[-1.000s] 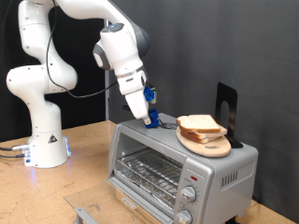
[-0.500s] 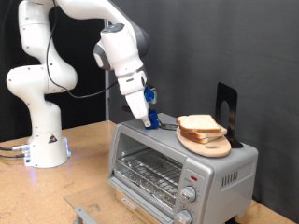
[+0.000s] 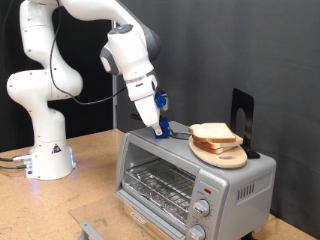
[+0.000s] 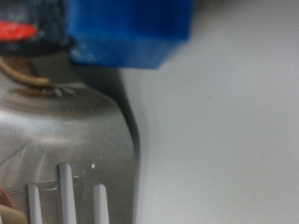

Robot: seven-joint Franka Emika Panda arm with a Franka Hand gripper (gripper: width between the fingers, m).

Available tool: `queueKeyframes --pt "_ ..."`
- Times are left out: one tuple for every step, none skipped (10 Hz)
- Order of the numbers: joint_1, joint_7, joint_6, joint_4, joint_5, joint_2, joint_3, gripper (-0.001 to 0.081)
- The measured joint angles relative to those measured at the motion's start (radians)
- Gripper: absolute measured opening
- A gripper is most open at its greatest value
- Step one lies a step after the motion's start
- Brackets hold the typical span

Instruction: Make a piece of toast with the oven

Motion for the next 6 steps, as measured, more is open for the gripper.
queueKeyframes --pt "0.000 0.000 0.000 0.001 0.000 0.000 0.000 0.0806" --pt "0.000 0.000 0.000 0.001 0.000 0.000 0.001 0.0806" --pt "0.000 0.000 0.000 0.001 0.000 0.000 0.003 0.0806" --pt "0.000 0.000 0.000 0.001 0.000 0.001 0.005 0.0806" --pt "0.000 0.000 0.001 0.001 0.000 0.002 0.006 0.0806" --pt "0.000 0.000 0.002 0.002 0.000 0.004 0.008 0.0806"
